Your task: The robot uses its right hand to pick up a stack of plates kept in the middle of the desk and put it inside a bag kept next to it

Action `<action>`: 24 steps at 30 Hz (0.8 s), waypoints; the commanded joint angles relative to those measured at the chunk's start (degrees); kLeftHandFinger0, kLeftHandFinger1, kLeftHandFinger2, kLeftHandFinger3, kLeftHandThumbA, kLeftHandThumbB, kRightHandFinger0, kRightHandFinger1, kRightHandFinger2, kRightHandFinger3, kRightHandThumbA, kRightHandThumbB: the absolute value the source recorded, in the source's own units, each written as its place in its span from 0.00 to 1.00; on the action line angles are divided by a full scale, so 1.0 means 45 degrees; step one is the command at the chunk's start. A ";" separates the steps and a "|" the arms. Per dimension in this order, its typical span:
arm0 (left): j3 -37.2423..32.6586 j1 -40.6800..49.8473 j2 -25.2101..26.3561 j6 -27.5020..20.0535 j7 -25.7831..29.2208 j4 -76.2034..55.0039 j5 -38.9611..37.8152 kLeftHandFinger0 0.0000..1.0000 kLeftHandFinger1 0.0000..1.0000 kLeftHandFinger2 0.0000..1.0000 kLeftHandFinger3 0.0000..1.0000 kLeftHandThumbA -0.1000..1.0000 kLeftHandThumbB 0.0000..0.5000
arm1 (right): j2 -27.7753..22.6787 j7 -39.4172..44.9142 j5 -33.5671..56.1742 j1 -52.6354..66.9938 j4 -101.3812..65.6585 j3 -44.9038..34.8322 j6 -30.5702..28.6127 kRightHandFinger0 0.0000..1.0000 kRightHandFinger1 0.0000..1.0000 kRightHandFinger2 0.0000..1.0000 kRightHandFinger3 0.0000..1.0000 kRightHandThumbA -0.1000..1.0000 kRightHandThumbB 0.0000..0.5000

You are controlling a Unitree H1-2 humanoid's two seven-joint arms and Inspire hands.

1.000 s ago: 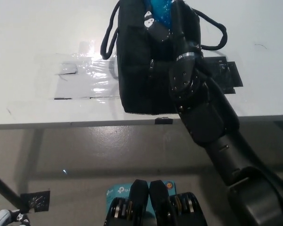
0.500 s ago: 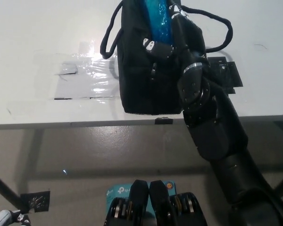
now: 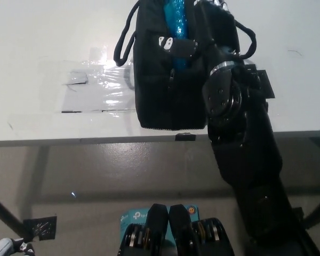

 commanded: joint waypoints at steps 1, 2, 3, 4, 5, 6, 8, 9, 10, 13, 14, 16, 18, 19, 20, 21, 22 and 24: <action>0.0304 0.0009 -0.0047 0.0175 -0.0303 -0.0141 0.0043 0.92 0.95 0.99 1.00 0.06 0.00 | -0.0149 0.1410 -0.1873 -0.1029 -0.1836 0.0100 0.0388 1.00 1.00 1.00 1.00 0.94 1.00; 0.0285 -0.0051 -0.0083 0.0175 -0.0318 -0.0084 0.0101 0.92 0.95 0.99 1.00 0.06 0.00 | -0.0397 0.1449 -0.1801 -0.0902 -0.2255 0.0287 0.0388 1.00 1.00 1.00 1.00 0.94 1.00; 0.0322 -0.0053 -0.0133 0.0175 -0.0332 -0.0136 0.0197 0.91 0.94 0.99 1.00 0.06 0.00 | -0.0788 0.1747 -0.1519 -0.0590 -0.3252 0.0512 0.0388 1.00 1.00 1.00 1.00 0.90 0.88; 0.0332 -0.0056 -0.0143 0.0175 -0.0342 -0.0143 0.0215 0.91 0.94 0.99 1.00 0.06 0.00 | -0.0828 0.1818 -0.1513 -0.0551 -0.3383 0.0534 0.0388 1.00 1.00 1.00 1.00 0.90 0.88; 0.0340 -0.0046 -0.0149 0.0175 -0.0329 -0.0145 0.0184 0.91 0.95 0.99 1.00 0.06 0.00 | -0.1111 0.1529 -0.1077 -0.0238 -0.3997 0.0714 0.0385 1.00 1.00 1.00 1.00 0.84 0.81; 0.0352 -0.0050 -0.0158 0.0175 -0.0346 -0.0147 0.0199 0.91 0.95 0.99 1.00 0.06 0.00 | -0.1122 0.1564 -0.1084 -0.0232 -0.4024 0.0723 0.0388 1.00 1.00 1.00 1.00 0.84 0.81; 0.0311 -0.0036 -0.0114 0.0175 -0.0378 -0.0159 0.0168 0.91 0.95 1.00 1.00 0.07 0.00 | -0.1615 0.0649 0.1292 0.1361 -0.6065 0.0015 -0.0728 1.00 1.00 1.00 1.00 0.58 0.48; 0.0344 -0.0021 -0.0190 0.0175 -0.0409 -0.0153 0.0202 0.91 0.96 1.00 1.00 0.07 0.00 | -0.1774 0.0680 0.1753 0.1694 -0.6368 -0.0118 -0.0860 1.00 1.00 1.00 1.00 0.57 0.45; 0.0332 -0.0005 -0.0211 0.0175 -0.0358 -0.0148 0.0193 0.91 0.94 0.99 1.00 0.06 0.00 | -0.2082 0.0675 0.2045 0.2176 -0.6663 -0.0207 -0.1080 1.00 1.00 1.00 1.00 0.55 0.40; 0.0392 0.0021 -0.0210 0.0175 -0.0327 -0.0098 0.0146 0.91 0.94 0.99 1.00 0.04 0.00 | -0.2963 0.0429 0.3154 0.3865 -0.7414 -0.0523 -0.1905 1.00 1.00 1.00 1.00 0.50 0.37; 0.0355 0.0022 -0.0151 0.0175 -0.0361 -0.0079 0.0168 0.91 0.95 1.00 1.00 0.05 0.00 | -0.3415 0.0181 0.3576 0.4911 -0.7579 -0.0704 -0.2409 1.00 1.00 1.00 1.00 0.47 0.38; 0.0347 0.0010 -0.0043 0.0175 -0.0344 0.0028 0.0066 0.92 0.95 1.00 1.00 0.07 0.00 | -0.3827 -0.0169 0.4372 0.6322 -0.7609 -0.0949 -0.2984 1.00 1.00 1.00 1.00 0.40 0.37; 0.0389 -0.0028 -0.0091 0.0175 -0.0287 0.0042 0.0090 0.91 0.94 0.99 1.00 0.08 0.00 | -0.4000 -0.0531 0.5383 0.7693 -0.7314 -0.1366 -0.3562 1.00 1.00 1.00 1.00 0.39 0.36; 0.0286 -0.0002 -0.0022 0.0175 -0.0239 0.0017 0.0092 0.89 0.93 0.98 1.00 0.07 0.00 | -0.4076 -0.0851 0.6115 0.8284 -0.6935 -0.1602 -0.4225 1.00 1.00 1.00 1.00 0.34 0.36; 0.0291 -0.0016 -0.0023 0.0175 -0.0285 -0.0010 0.0119 0.90 0.94 0.98 1.00 0.08 0.00 | -0.4119 -0.1089 0.6759 0.8786 -0.6505 -0.1790 -0.4840 1.00 1.00 1.00 1.00 0.32 0.36; 0.0329 -0.0020 -0.0036 0.0175 -0.0287 -0.0020 0.0119 0.91 0.94 0.98 1.00 0.08 0.00 | -0.4110 -0.1346 0.7036 0.9065 -0.6181 -0.1876 -0.5285 1.00 1.00 1.00 1.00 0.34 0.38; 0.0433 -0.0039 -0.0133 0.0175 -0.0343 -0.0036 0.0218 0.92 0.95 0.99 1.00 0.08 0.00 | -0.3839 -0.1495 0.8061 0.9438 -0.5571 -0.2296 -0.5811 0.98 1.00 1.00 1.00 0.30 0.43; 0.0416 -0.0064 -0.0108 0.0175 -0.0349 0.0051 0.0227 0.92 0.95 0.99 1.00 0.08 0.00 | -0.3537 -0.1738 0.9096 0.9885 -0.4532 -0.2824 -0.6613 0.87 1.00 1.00 1.00 0.26 0.47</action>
